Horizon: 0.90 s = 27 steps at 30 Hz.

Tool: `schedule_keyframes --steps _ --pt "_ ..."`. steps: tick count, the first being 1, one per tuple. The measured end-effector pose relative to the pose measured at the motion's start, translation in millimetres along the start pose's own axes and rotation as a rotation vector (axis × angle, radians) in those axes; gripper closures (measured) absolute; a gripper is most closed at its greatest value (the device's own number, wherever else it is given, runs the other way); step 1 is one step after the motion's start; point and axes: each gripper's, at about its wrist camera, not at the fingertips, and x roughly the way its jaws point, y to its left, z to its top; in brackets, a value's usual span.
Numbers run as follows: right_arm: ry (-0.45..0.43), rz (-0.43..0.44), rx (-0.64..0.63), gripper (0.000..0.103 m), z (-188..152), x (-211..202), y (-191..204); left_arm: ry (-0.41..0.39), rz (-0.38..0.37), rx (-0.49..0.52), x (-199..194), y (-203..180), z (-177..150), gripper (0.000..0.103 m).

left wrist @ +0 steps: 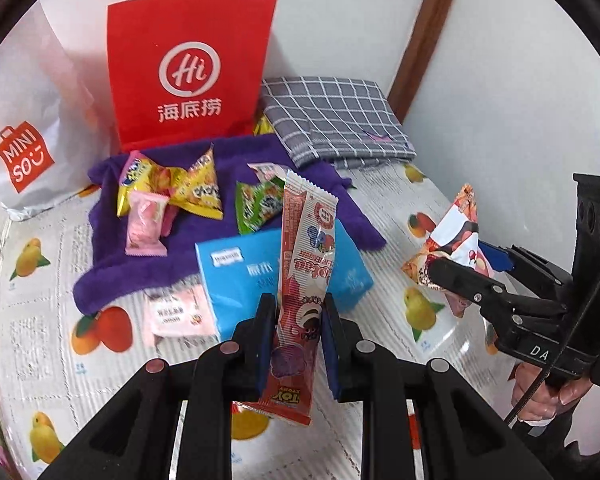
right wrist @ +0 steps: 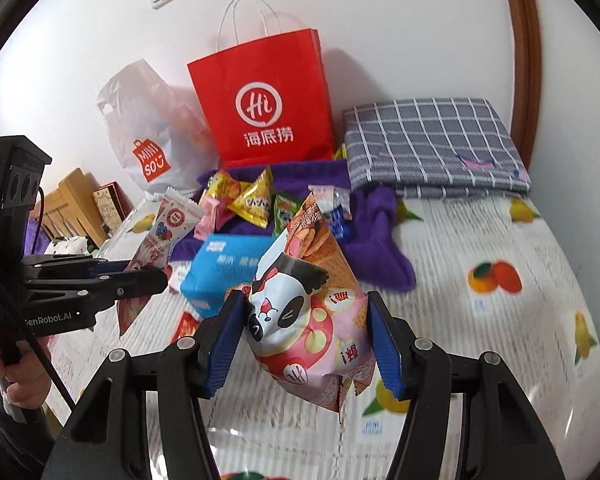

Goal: Organize snacks
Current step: 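Lift both held packets and carry them over the purple towel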

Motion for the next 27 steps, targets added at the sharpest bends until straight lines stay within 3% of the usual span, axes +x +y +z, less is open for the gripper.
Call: schedule_keyframes --steps 13,20,27 --pt "-0.003 0.028 -0.03 0.044 84.1 51.2 -2.9 -0.011 0.076 -0.116 16.1 55.9 50.1 0.082" --pt "0.016 0.048 -0.019 0.044 121.4 88.5 -12.0 -0.006 0.076 -0.197 33.4 89.6 72.3 0.082" --pt "0.026 0.049 -0.019 0.044 148.8 120.9 -13.3 0.004 0.081 -0.222 59.5 99.4 89.1 0.082"
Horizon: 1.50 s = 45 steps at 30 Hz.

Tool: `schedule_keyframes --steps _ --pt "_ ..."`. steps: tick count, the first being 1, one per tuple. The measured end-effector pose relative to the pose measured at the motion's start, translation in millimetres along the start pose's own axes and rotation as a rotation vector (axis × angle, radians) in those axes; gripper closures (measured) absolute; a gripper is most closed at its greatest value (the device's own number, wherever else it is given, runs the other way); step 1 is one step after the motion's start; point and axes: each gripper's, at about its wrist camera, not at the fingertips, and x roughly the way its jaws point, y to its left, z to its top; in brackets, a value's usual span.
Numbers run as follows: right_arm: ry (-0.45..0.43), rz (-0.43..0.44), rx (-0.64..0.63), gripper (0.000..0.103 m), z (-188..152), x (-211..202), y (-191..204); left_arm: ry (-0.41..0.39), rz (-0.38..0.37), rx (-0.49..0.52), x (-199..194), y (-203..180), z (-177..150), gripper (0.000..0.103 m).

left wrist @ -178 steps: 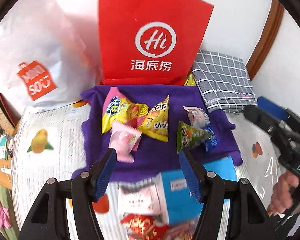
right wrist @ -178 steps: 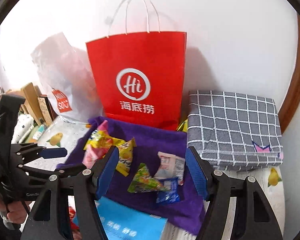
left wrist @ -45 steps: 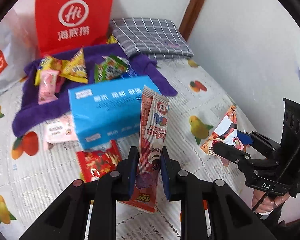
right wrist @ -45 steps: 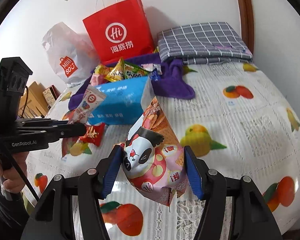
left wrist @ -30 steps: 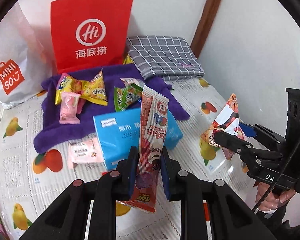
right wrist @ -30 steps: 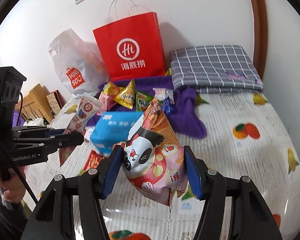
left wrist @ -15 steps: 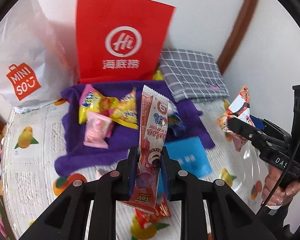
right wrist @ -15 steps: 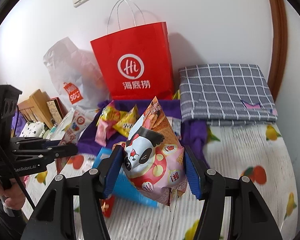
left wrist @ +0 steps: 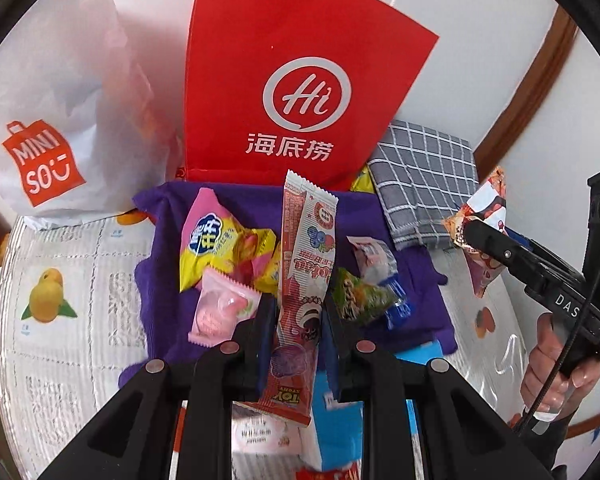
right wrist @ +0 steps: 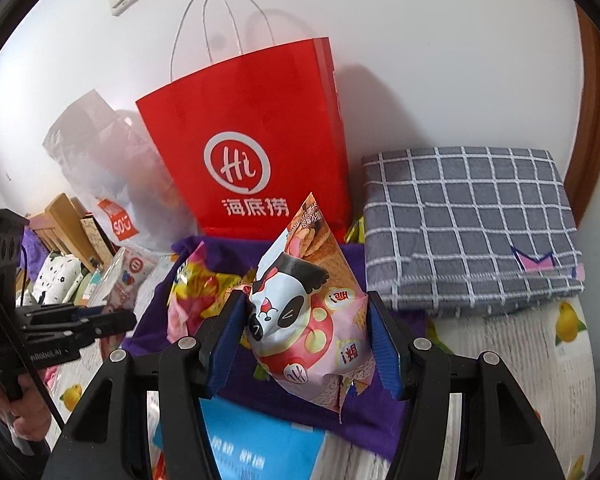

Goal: Organize snacks
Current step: 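Lift both held packets and carry them over the purple towel, then open both tools to release the packets onto the purple towel, then withdraw both open tools toward the remaining packets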

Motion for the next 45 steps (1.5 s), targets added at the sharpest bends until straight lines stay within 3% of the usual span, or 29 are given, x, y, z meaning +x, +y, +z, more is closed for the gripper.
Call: schedule_keyframes --steps 6,9,18,25,31,36,38,45 --pt "0.042 -0.002 0.005 0.044 -0.9 36.2 -8.5 0.042 0.004 0.0 33.6 -0.2 7.0 0.082" --pt "0.106 -0.02 0.015 0.044 -6.4 57.1 -15.4 0.058 -0.008 -0.015 49.3 2.3 10.0 0.082" --pt "0.168 -0.007 -0.039 0.044 -14.1 83.3 -13.8 0.082 0.0 -0.032 77.1 2.7 15.9 0.082" --pt "0.239 0.026 0.004 0.044 -19.2 103.7 -17.5 0.086 0.01 -0.039 90.1 0.4 18.4 0.082" --pt "0.285 0.014 0.004 0.037 -18.7 104.9 -17.3 0.098 0.006 -0.048 98.3 -2.8 17.8 0.082" --pt "0.248 -0.012 0.016 0.03 -14.4 92.2 -17.1 0.078 0.029 -0.031 88.1 -4.0 17.6 0.058" --pt "0.219 -0.011 0.035 0.03 -11.7 81.3 -17.7 0.057 0.039 -0.021 77.8 -4.2 17.3 0.054" --pt "0.084 -0.005 0.031 0.03 -13.1 25.9 -1.0 0.004 0.051 0.006 32.9 1.2 9.5 0.051"
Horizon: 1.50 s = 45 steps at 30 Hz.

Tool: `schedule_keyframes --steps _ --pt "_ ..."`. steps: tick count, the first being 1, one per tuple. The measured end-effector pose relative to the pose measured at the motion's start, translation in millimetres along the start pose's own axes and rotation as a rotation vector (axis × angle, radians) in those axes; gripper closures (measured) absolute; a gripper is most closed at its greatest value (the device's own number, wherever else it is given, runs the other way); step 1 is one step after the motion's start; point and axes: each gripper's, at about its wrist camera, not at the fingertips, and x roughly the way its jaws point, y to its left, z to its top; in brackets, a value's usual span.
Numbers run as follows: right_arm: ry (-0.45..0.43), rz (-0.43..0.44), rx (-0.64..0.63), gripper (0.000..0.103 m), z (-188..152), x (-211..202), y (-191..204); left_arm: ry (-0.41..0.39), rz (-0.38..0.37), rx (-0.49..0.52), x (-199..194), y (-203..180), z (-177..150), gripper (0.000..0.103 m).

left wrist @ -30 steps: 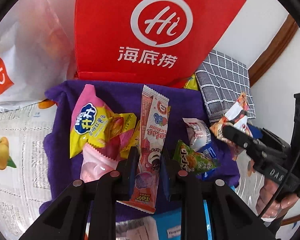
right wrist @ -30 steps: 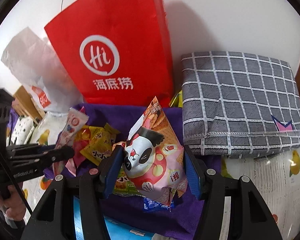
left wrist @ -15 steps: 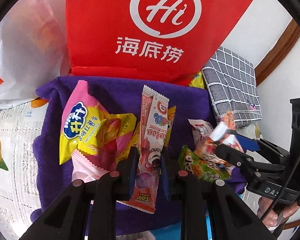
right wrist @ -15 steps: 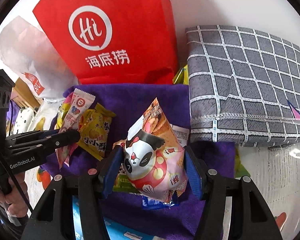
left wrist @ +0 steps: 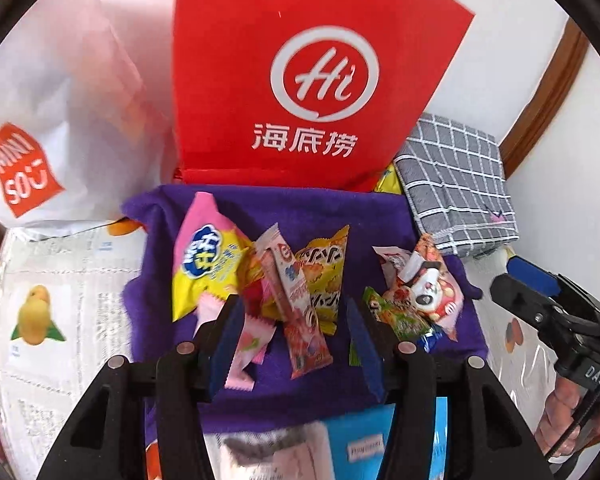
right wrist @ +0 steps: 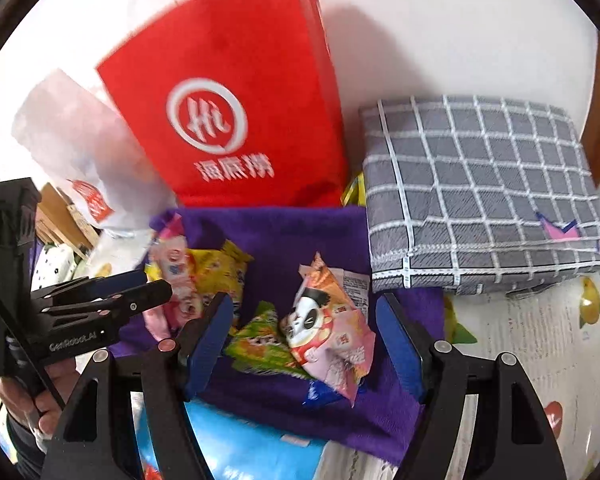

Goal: Organize snacks
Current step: 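Withdraw both open tools toward the remaining packets, then grasp the red gold-printed packet with the right tool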

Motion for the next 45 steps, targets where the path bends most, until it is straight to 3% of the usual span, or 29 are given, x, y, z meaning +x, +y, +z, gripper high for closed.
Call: schedule_keyframes --steps 8,16,21,28,33,39,40,42,43,45 --pt "-0.05 -0.031 -0.111 0.033 -40.3 -43.0 52.3 -0.032 0.01 -0.011 -45.9 20.0 -35.4 0.046" --pt "0.011 0.032 -0.171 0.034 -105.5 -59.2 104.6 -0.038 0.048 -0.038 -78.3 51.0 -81.7 0.042" --pt "0.077 0.049 -0.123 0.024 -153.5 -45.3 118.1 -0.03 0.06 -0.064 -86.1 73.5 -111.8 0.042" --pt "0.194 0.003 -0.047 0.024 -186.1 -1.4 117.5 -0.015 0.043 -0.084 -89.9 96.9 -144.1 0.042" --pt "0.201 0.06 0.07 0.023 -189.2 11.7 111.2 -0.023 0.043 -0.083 -96.2 108.8 -157.1 0.042" --pt "0.161 -0.047 -0.022 0.017 -193.2 24.3 135.7 -0.016 0.031 -0.086 -94.2 114.0 -164.3 0.042" --pt "0.155 -0.079 -0.043 0.017 -195.0 26.2 140.4 -0.013 0.03 -0.086 -92.8 113.6 -164.7 0.042" --pt "0.14 -0.149 -0.075 0.034 -198.9 26.7 146.0 -0.009 0.022 -0.086 -89.8 111.1 -165.1 0.042" --pt "0.13 -0.184 -0.1 0.037 -200.7 26.3 148.5 -0.008 0.016 -0.085 -87.4 108.9 -164.7 0.042" --pt "0.127 -0.152 -0.108 0.045 -201.8 21.9 144.9 -0.005 0.003 -0.077 -82.3 102.6 -163.3 0.042"
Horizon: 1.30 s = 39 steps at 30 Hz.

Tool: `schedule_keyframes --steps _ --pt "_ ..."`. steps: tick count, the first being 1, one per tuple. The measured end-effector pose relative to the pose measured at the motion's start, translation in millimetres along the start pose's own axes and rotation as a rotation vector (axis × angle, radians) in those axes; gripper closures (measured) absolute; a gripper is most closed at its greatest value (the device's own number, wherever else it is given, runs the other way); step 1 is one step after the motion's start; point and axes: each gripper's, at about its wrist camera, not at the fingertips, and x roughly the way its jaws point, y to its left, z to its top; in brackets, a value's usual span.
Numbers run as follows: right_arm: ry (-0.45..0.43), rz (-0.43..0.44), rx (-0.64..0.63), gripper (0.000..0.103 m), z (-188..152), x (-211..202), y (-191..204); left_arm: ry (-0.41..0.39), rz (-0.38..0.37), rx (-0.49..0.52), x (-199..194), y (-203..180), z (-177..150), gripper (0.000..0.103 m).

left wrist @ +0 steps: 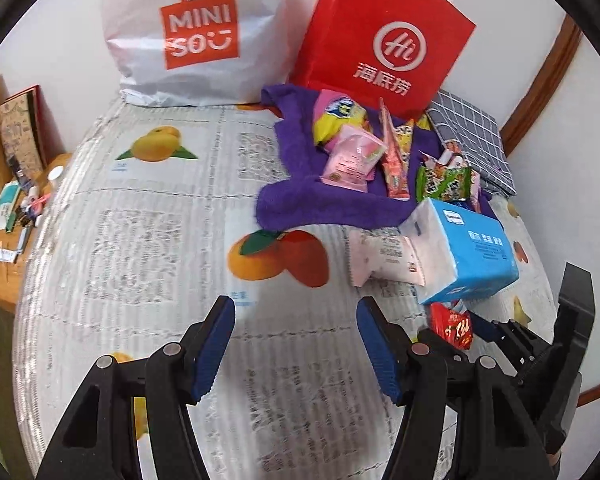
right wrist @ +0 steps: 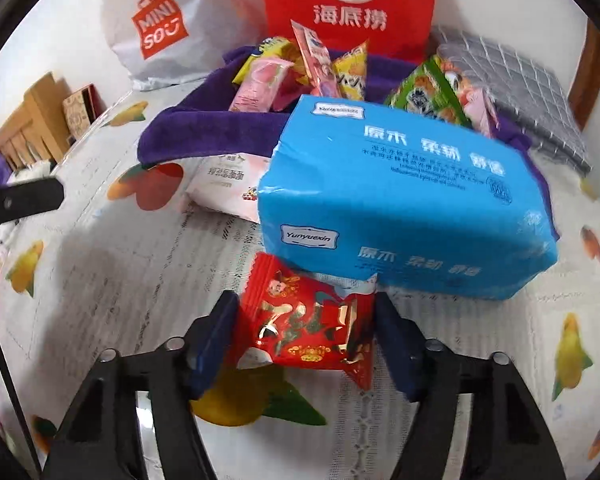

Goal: Organize snacks
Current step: 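Grasp the red gold-printed packet with the right tool, then grasp the pale pink wrapped packet with the left tool while the right tool holds the red packet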

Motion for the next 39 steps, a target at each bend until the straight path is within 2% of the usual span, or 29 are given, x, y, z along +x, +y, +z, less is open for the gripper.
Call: schedule_keyframes --steps 6,10,17,20,24,27,35,39 --pt "0.007 0.067 0.038 0.046 -10.6 -15.6 -33.1 0.017 -0.028 0.047 24.6 -29.6 8.9 0.042" --pt "-0.014 0.069 0.059 0.046 -22.4 -29.4 -59.4 0.038 -0.04 0.06 44.4 -44.0 19.1 0.042" --pt "-0.058 0.051 0.118 0.046 -27.6 -47.4 -96.0 0.088 -0.103 0.036 79.6 -56.7 33.9 0.041" --pt "-0.077 0.044 0.137 0.046 -25.9 -53.3 -105.9 0.112 -0.077 0.058 93.3 -62.1 34.0 0.042" --pt "-0.092 0.04 0.129 0.046 -20.2 -56.9 -111.5 0.085 0.011 0.147 95.2 -75.9 29.8 0.042" --pt "-0.108 0.037 0.113 0.046 -14.2 -59.3 -111.5 0.08 0.058 0.167 91.8 -75.8 25.1 0.041" --pt "-0.131 0.06 0.081 0.046 -12.8 -63.1 -100.6 0.074 0.066 0.129 74.4 -45.8 13.9 0.041" --pt "-0.128 0.061 0.077 0.046 -15.7 -61.3 -97.0 0.077 0.104 0.182 78.5 -50.8 9.7 0.03"
